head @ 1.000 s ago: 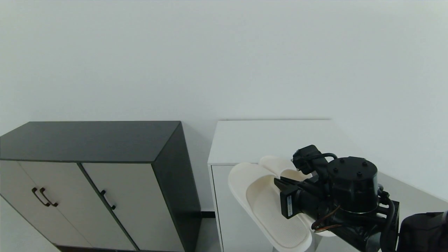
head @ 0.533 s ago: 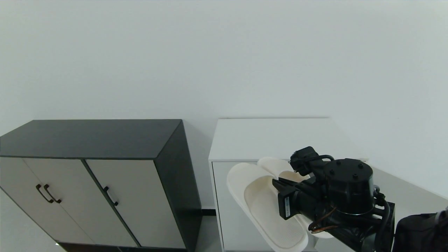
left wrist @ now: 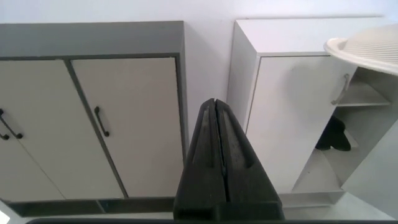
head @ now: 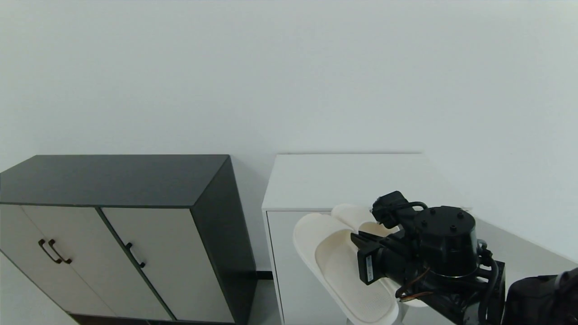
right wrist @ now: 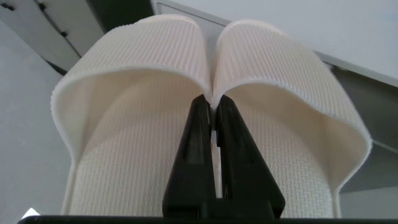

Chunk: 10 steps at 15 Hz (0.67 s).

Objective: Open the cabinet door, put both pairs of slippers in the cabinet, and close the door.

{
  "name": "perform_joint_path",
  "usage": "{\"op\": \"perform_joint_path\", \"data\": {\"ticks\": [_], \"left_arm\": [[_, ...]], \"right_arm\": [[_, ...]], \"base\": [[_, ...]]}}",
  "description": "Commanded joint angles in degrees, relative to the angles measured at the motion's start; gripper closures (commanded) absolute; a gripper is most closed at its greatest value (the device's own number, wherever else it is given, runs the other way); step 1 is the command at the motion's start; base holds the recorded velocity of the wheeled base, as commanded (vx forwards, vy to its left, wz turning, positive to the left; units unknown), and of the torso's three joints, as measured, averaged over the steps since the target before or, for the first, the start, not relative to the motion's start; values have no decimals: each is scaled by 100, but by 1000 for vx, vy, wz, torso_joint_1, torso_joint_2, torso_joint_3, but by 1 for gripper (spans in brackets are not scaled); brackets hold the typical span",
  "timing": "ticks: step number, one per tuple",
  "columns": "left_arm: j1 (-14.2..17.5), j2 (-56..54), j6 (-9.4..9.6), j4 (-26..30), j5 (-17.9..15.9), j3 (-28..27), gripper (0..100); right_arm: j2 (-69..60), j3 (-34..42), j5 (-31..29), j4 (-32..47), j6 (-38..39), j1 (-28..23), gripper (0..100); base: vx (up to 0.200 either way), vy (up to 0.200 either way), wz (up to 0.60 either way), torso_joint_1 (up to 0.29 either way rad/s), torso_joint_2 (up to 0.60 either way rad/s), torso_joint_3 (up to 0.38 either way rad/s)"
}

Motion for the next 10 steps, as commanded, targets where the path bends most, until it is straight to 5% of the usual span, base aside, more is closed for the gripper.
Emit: {"op": "perform_joint_path", "data": {"ticks": [1, 10], "left_arm": [[1, 7, -1, 8, -2, 0, 100], [1, 7, -1, -1, -2, 0, 100]], "right_arm": [[-21, 12, -10, -14, 1, 9, 100], [-416, 408, -10, -5, 1, 290, 100]], "base": [[0, -200, 0, 12, 2, 2], [0, -178, 0, 3, 3, 3]]}}
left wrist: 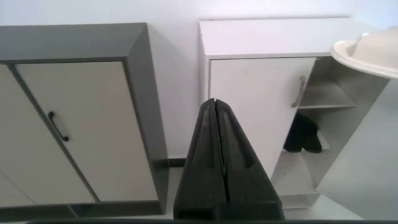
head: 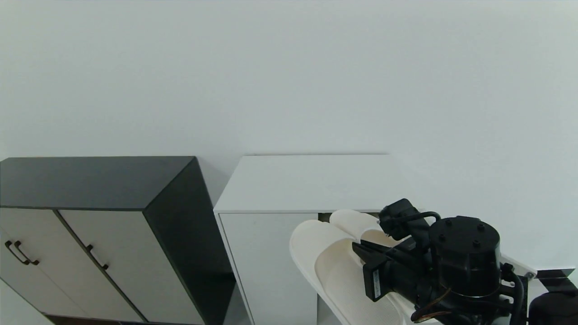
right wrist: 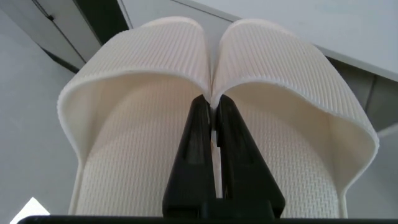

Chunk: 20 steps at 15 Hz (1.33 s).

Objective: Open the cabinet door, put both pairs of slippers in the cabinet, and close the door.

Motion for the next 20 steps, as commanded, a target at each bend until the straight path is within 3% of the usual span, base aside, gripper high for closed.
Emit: {"op": "perform_joint_path", "data": {"ticks": [1, 20], "left_arm": [[1, 7, -7, -1, 1, 0, 100], [1, 7, -7, -1, 1, 0, 100]], "right_arm": [[-60, 61, 1, -5, 8, 24, 100], [-104, 299, 1, -207, 8, 50, 100]], "base": [[0, 0, 0, 0, 0, 0], [0, 0, 0, 0, 0, 0]]}}
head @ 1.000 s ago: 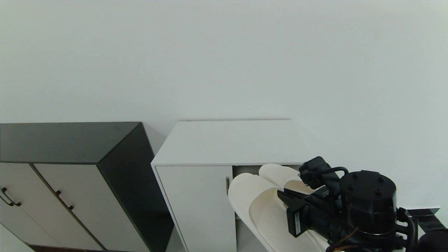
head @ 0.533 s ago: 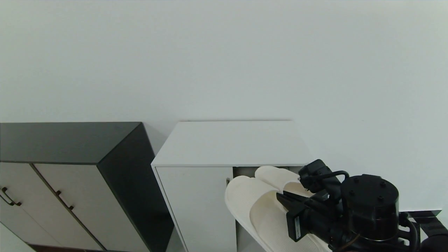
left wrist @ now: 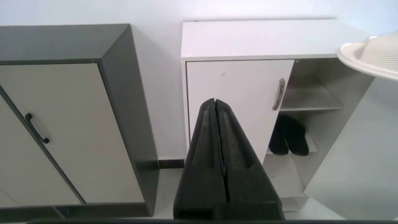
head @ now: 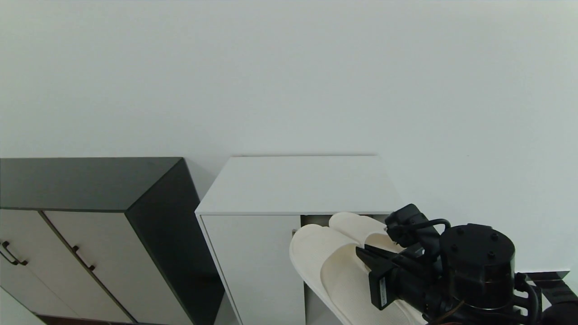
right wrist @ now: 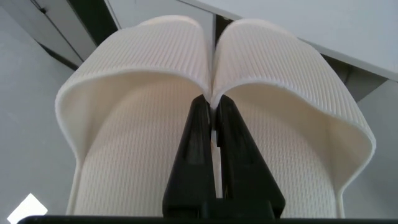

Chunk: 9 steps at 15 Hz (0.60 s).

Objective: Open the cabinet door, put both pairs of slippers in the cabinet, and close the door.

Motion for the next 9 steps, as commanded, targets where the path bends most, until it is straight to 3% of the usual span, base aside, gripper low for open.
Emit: {"op": "perform_joint_path", "data": {"ticks": [1, 9], "left_arm": [[2, 7, -2, -1, 1, 0, 100], [2, 7, -2, -1, 1, 0, 100]], "right_arm": [[30, 10, 1, 0, 1, -2, 100], [48, 62, 10, -61, 1, -2, 100]], "base": [[0, 0, 0, 0, 0, 0], [0, 0, 0, 0, 0, 0]]}}
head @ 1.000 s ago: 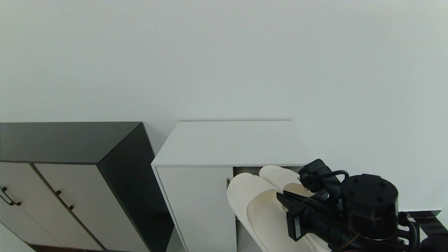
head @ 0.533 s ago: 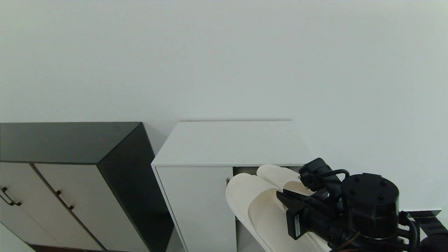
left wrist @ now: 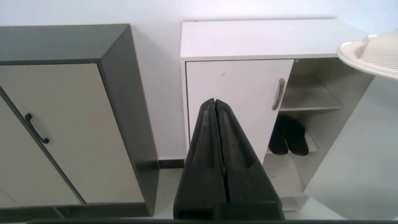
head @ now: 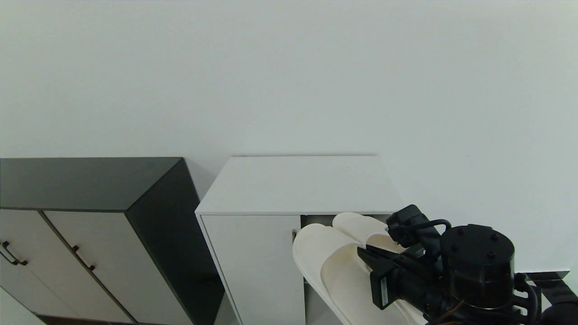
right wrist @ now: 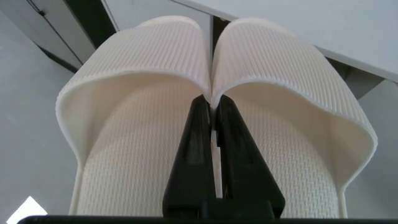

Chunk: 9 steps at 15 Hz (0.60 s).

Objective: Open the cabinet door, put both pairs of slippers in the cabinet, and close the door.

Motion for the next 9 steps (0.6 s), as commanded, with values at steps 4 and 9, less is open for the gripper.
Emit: {"op": "perform_joint_path", "data": {"ticks": [4, 9], "left_arm": [[1, 7, 4, -1, 1, 0, 100], [1, 7, -5, -1, 1, 0, 100]], "right_arm": [[65, 10, 1, -11, 1, 4, 100], [65, 36, 1, -11, 1, 12, 100]], "base": [[0, 0, 0, -88, 207, 109], [0, 0, 0, -156, 359, 193]]}}
